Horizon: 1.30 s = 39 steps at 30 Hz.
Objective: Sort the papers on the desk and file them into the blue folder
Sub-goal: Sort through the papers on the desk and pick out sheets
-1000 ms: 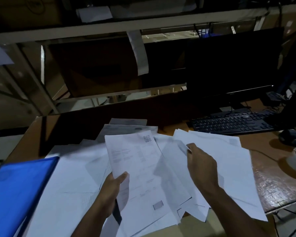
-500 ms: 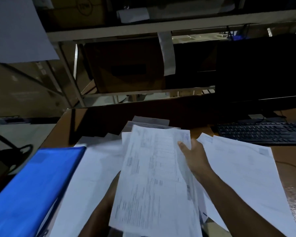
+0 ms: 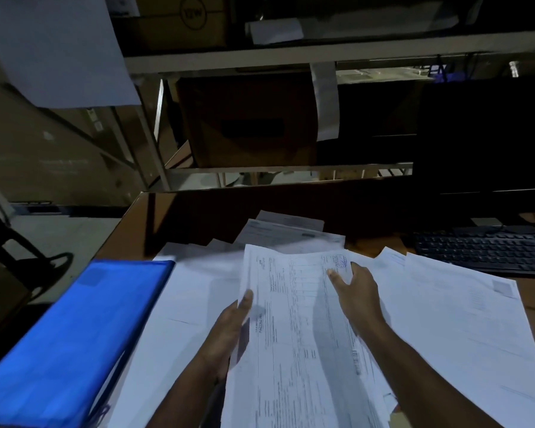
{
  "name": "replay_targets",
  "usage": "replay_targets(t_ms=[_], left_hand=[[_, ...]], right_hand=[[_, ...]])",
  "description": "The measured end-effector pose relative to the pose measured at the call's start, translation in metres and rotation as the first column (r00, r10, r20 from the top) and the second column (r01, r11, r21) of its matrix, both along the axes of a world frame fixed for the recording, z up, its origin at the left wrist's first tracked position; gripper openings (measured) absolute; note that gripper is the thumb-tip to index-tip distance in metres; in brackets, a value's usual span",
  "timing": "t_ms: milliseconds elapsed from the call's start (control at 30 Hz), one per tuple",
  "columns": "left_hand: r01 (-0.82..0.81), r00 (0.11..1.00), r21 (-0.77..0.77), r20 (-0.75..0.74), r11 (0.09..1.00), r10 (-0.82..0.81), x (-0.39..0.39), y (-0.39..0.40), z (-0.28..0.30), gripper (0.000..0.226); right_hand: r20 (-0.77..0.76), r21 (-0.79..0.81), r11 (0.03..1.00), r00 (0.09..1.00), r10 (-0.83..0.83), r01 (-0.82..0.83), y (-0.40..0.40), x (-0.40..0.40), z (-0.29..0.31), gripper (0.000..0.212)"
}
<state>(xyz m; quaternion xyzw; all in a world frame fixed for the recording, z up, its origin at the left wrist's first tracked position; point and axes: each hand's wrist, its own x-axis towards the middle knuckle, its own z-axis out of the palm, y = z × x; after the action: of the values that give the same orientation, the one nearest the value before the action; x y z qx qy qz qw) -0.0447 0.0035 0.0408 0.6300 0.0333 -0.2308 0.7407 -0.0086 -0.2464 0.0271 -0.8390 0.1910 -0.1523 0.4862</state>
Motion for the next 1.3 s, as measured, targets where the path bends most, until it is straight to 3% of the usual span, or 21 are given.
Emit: replay_targets(t_ms=[167,300,400,467,500,633,833,1000,1167,1300], left_hand=[[0.007,0.997,0.091,0.073,0.996,-0.013,-0.001,0.006,-0.006,0.052],[-0.072,0.988,0.106,0.141,0.992,0.056,0.002,0.012,0.0,0.04],[-0.122,0.974,0.079,0.2,0.989,0.104,0.007,0.015,0.015,0.036],[-0.17,0.957,0.066,0.248,0.983,0.148,0.01,0.017,0.023,0.036],[-0.187,0.949,0.059,0.27,0.981,0.164,0.012,0.017,0.027,0.036],[-0.279,0.881,0.046,0.409,0.959,0.237,0.019,0.019,0.046,0.025],[-0.368,0.775,-0.046,0.536,0.929,0.334,0.027,0.024,0.065,0.03],[-0.331,0.828,0.031,0.489,0.943,0.274,0.024,0.023,0.041,0.045],[-0.317,0.864,0.067,0.433,0.946,0.259,0.016,0.019,0.031,0.025],[-0.344,0.858,0.047,0.422,0.938,0.293,0.014,0.024,0.031,0.03]], right_hand=[[-0.019,0.032,0.999,0.999,-0.034,0.035,0.012,-0.003,-0.003,0.032],[-0.001,0.046,0.998,0.999,-0.033,0.033,0.018,-0.009,0.001,0.038],[-0.065,0.253,0.967,0.997,0.028,-0.011,0.021,-0.014,0.016,0.044],[-0.079,0.495,0.862,0.982,0.172,-0.111,0.026,-0.015,0.027,0.043],[-0.059,0.542,0.824,0.971,0.233,-0.165,0.028,-0.015,0.03,0.042],[0.09,0.446,0.866,0.974,0.209,-0.227,0.038,-0.017,0.052,0.031],[0.322,0.363,0.892,0.935,0.15,-0.268,0.049,-0.026,0.077,0.02],[0.183,0.434,0.869,0.967,0.176,-0.24,0.061,-0.032,0.051,0.027],[0.123,0.442,0.875,0.98,0.159,-0.198,0.062,-0.033,0.053,0.014],[0.115,0.426,0.878,0.975,0.189,-0.22,0.067,-0.033,0.055,0.017]])
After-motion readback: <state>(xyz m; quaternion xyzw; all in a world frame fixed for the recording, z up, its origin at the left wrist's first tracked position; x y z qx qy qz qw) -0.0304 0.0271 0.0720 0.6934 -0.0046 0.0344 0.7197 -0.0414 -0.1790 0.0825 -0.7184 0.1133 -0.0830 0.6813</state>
